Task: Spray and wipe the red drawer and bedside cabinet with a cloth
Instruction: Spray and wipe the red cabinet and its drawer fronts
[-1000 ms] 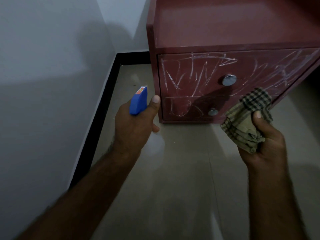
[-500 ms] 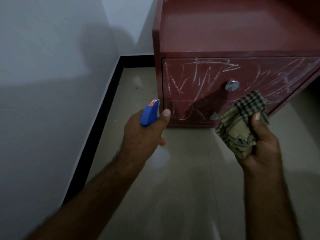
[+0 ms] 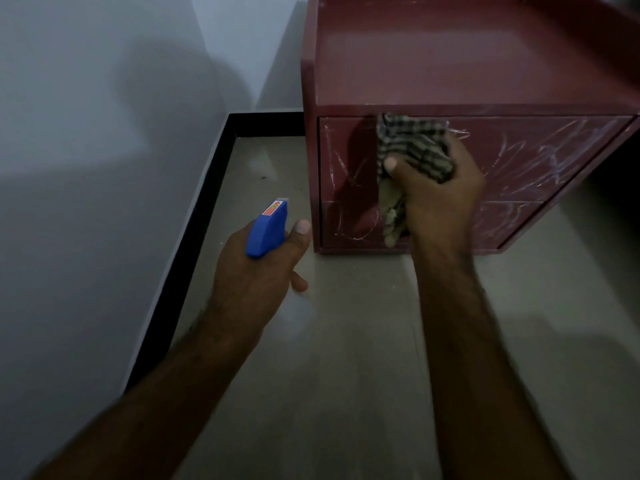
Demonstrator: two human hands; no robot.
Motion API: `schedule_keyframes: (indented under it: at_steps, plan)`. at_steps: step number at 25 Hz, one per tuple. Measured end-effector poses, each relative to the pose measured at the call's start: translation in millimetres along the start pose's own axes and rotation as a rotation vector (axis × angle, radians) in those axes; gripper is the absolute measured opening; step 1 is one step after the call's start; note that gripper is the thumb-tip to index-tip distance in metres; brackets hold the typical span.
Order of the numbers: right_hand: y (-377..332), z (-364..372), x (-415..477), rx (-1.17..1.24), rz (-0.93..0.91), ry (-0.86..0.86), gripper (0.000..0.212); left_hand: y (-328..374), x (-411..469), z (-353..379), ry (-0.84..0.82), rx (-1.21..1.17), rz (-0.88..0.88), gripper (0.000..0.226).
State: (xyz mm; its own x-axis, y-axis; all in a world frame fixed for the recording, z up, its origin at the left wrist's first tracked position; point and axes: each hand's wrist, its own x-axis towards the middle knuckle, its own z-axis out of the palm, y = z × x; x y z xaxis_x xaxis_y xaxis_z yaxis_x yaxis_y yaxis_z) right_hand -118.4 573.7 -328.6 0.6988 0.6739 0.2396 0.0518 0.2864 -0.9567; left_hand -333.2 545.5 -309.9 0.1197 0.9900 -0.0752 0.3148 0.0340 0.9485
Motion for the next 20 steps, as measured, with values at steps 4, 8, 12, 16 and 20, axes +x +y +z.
schedule_keyframes:
  at_steps: [4,8,12,16,20]
  plan:
    - [-2,22,0,-0.271,-0.232,0.109,0.072,3,-8,-12,-0.011,-0.026,-0.004,0.021]
    - [10,32,-1,-0.491,-0.448,0.121,0.077,4,-9,-19,-0.01,-0.044,-0.014,0.024]
    - [21,51,-6,-0.571,-0.489,0.213,0.072,1,-6,-25,0.01,-0.065,-0.015,0.026]
    - [21,58,-6,-0.501,-0.43,0.292,0.068,0,-5,-27,-0.008,-0.068,-0.036,0.03]
    - [18,63,-5,-0.481,-0.418,0.295,0.067,-2,-4,-26,-0.017,-0.065,-0.043,0.032]
